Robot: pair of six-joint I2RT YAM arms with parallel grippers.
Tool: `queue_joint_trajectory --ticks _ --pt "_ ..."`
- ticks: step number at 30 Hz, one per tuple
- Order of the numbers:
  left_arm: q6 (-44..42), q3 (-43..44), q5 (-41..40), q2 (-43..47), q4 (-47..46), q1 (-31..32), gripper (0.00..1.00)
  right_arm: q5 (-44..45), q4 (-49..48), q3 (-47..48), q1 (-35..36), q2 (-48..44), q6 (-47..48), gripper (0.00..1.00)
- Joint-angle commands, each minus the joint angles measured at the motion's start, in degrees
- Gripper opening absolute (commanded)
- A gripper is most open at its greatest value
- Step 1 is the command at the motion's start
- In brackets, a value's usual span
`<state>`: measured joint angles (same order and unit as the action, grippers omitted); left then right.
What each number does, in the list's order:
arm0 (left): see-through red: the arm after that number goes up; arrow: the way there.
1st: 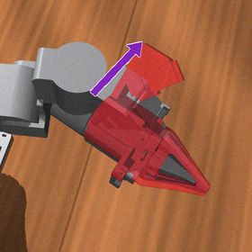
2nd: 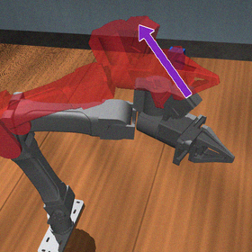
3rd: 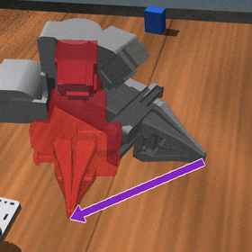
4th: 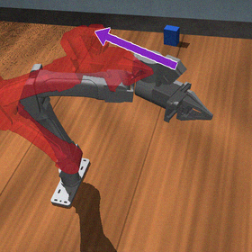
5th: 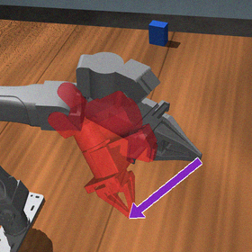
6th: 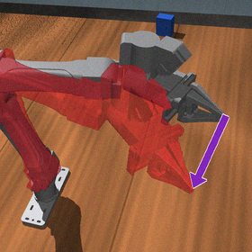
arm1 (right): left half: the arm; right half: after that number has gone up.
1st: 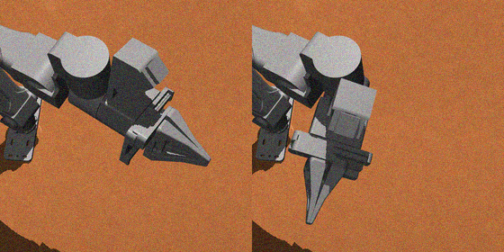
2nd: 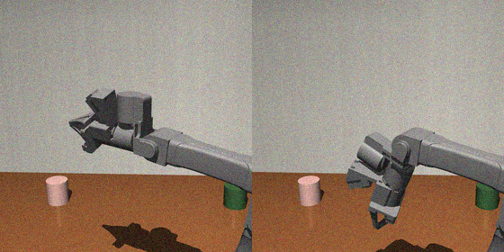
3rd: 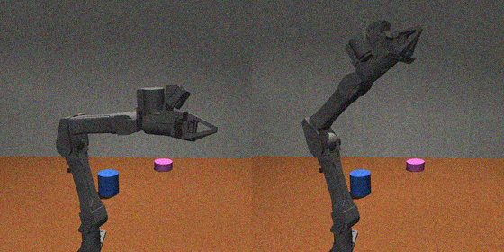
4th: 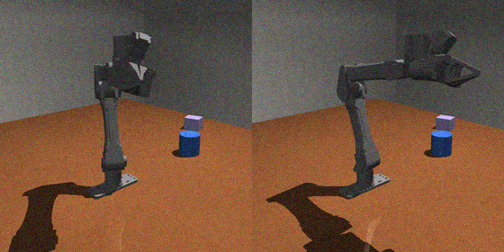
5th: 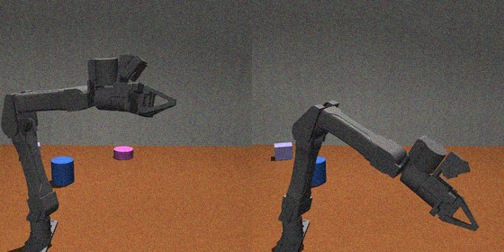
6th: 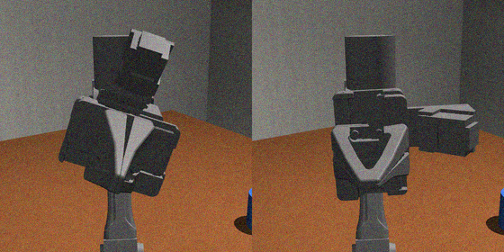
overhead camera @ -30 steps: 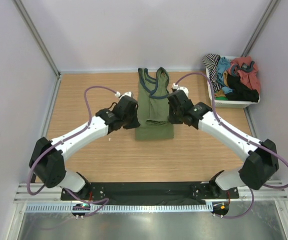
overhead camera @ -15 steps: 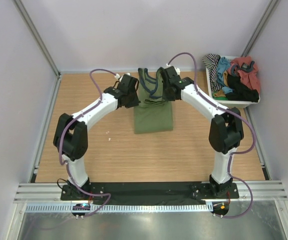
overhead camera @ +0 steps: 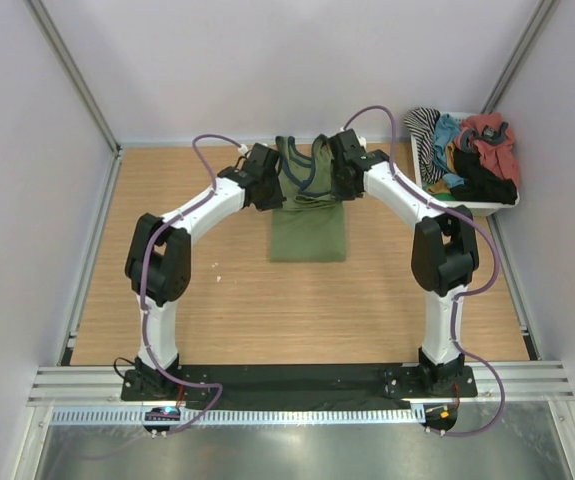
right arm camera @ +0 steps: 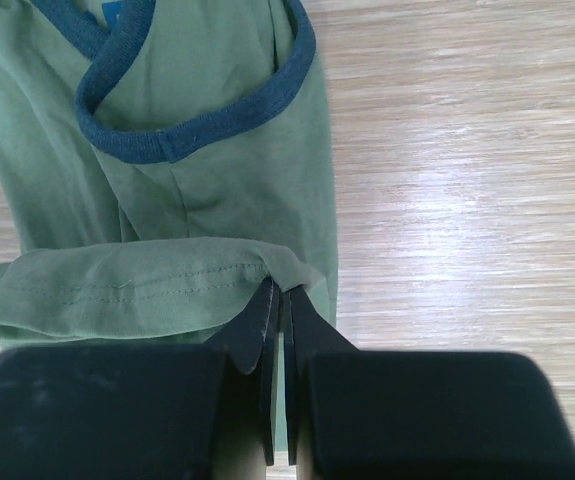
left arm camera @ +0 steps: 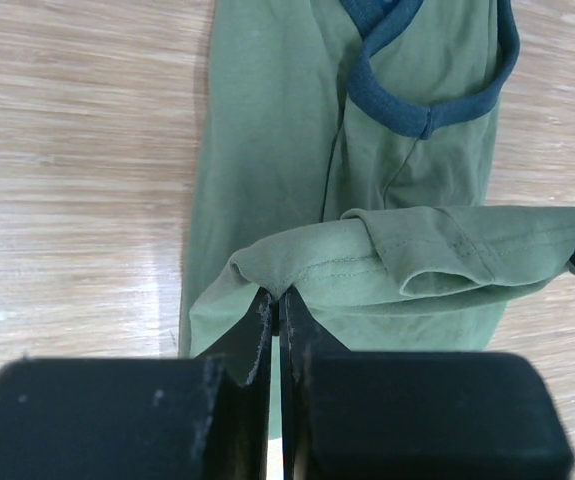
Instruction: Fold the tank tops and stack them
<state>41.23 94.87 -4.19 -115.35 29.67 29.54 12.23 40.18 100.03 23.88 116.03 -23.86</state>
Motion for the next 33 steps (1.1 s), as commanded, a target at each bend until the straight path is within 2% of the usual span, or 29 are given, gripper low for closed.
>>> queue_joint_trajectory --ticks 1,9,11,12,14,15,17,18,22,23,25,30,33 --pt "-1.7 3.0 0.5 -0.4 -0.1 -0.9 0.00 0.5 -0.6 3.1 -0.1 -1.2 1.2 0.01" --pt "-1.7 5.3 1.4 -4.0 -1.2 -2.7 0.00 0.0 1.4 10.3 -1.6 5.2 1.8 0.02" --pt "-2.0 5.8 3.0 -5.6 -2.3 -3.1 0.03 0.3 2.1 13.5 -2.0 6.9 1.7 0.06" --pt "-2.6 6.8 3.5 -6.3 -2.9 -3.2 0.15 0.4 2.6 14.6 -2.0 8.3 1.9 0.22" --pt "-3.0 7.8 2.9 -7.1 -2.8 -3.4 0.39 1.3 2.9 16.7 -2.2 9.3 1.8 0.41" --pt "-3.2 8.1 2.6 -7.0 -2.9 -3.4 0.58 1.7 2.9 17.1 -2.2 9.6 1.7 0.48" --pt "-3.9 8.0 1.4 -5.3 -2.6 -3.6 0.69 2.7 2.9 17.3 -2.2 9.0 1.7 0.55" --pt "-4.2 7.6 1.0 -4.7 -2.5 -3.6 0.83 2.9 2.6 15.8 -2.2 8.2 1.8 0.57" --pt "-5.4 3.9 0.3 0.8 -2.4 -3.5 0.85 1.5 -2.4 5.9 -2.2 -0.5 1.3 0.57" --pt "-5.3 1.3 1.4 3.2 -2.7 -3.6 0.84 0.6 -4.7 3.2 -2.2 -2.2 0.8 0.55" --pt "-5.1 -1.7 2.9 5.0 -3.6 -3.5 0.83 -1.8 -8.5 -6.2 -2.2 -5.9 -0.2 0.53" --pt "-3.5 -13.6 6.5 10.6 -6.7 -2.1 0.79 -8.6 -16.2 -23.0 -2.3 -14.3 -2.3 0.53" --pt "-1.9 -20.8 9.1 12.8 -10.8 -1.5 0.75 -14.7 -19.3 -28.9 -2.2 -16.4 -3.2 0.53"
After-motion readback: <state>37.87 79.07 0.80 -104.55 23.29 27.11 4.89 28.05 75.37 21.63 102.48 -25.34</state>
